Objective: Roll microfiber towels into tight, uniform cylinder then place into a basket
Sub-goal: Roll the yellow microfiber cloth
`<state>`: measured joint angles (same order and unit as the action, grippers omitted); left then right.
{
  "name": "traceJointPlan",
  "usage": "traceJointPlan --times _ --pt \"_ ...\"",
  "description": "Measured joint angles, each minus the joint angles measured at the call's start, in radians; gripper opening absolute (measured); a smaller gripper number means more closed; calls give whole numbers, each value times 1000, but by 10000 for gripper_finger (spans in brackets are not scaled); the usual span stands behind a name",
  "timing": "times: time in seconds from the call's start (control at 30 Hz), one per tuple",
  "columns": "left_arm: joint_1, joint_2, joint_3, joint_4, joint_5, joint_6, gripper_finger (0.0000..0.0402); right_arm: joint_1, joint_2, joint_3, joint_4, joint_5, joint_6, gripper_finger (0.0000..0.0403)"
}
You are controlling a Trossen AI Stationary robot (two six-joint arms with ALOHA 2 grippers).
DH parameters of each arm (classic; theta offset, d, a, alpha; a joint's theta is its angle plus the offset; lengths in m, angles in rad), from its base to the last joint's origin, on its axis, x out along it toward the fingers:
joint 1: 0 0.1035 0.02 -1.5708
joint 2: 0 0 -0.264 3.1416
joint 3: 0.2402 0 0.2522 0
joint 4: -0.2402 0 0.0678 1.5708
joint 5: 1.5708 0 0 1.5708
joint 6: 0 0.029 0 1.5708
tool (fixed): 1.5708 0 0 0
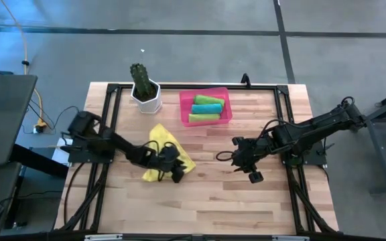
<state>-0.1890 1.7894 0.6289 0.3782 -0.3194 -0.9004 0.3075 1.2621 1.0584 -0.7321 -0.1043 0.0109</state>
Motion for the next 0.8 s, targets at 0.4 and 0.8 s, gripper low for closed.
traceJointPlan --times 0.4,0.8 --pt "2 235 309 91 153 165 140 0 0 0 0 0 0 108" --pt "5 228 380 80 341 331 140 0 0 0 0 0 0 108"
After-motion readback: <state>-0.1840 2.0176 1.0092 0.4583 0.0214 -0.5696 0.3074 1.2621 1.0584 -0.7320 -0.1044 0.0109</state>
